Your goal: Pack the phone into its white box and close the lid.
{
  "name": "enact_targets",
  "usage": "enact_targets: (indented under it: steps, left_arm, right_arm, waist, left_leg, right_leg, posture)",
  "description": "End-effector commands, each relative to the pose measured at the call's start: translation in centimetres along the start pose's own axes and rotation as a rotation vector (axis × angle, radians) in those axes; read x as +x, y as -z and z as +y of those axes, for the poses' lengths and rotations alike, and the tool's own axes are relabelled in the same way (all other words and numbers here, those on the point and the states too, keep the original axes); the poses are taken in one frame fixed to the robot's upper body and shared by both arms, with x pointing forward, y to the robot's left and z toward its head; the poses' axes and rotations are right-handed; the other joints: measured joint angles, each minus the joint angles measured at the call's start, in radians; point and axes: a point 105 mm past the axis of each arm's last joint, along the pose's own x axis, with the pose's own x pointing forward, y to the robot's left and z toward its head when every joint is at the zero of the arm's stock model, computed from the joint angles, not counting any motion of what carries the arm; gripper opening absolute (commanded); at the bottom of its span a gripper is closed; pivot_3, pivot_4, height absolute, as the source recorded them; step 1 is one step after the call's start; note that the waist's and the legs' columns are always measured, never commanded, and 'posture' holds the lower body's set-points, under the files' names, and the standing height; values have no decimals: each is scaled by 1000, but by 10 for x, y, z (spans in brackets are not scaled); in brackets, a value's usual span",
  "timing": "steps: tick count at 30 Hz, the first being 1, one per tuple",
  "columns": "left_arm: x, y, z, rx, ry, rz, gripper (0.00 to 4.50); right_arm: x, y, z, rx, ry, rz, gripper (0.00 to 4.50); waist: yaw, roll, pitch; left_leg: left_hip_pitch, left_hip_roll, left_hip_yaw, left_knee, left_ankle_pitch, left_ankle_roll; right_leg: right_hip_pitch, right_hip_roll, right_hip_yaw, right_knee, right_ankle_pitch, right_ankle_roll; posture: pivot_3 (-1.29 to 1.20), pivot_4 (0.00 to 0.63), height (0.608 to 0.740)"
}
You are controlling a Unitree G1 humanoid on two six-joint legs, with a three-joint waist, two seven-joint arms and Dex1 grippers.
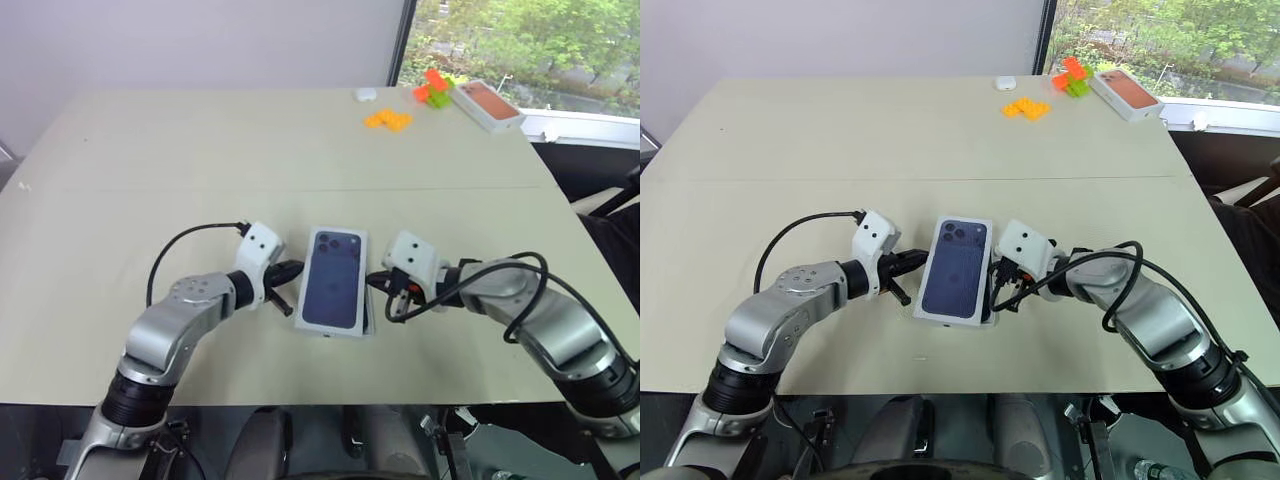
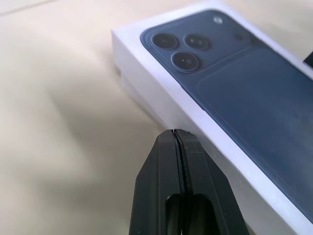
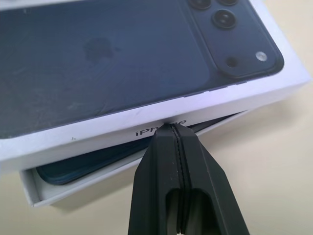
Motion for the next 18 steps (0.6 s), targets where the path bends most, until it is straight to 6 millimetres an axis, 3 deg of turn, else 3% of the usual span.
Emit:
enact_targets:
  steps: [1, 18]
  left_arm:
    - [3, -12, -18, 40, 84, -47, 45]
    - [-7, 1, -20, 55, 106, 16, 45]
  right_arm:
    - [-5, -17, 1, -50, 11, -64, 0]
    - [0, -14, -1, -39, 30, -64, 0]
  waist:
    - [0, 0, 0]
    - [0, 0, 0]
  left_leg:
    - [0, 0, 0, 0, 0, 0]
    - [0, 0, 0, 0, 0, 0]
  right_leg:
    - [0, 0, 0, 0, 0, 0]
    - [0, 0, 0, 0, 0, 0]
  posture:
    - [0, 150, 740]
    - [0, 150, 740]
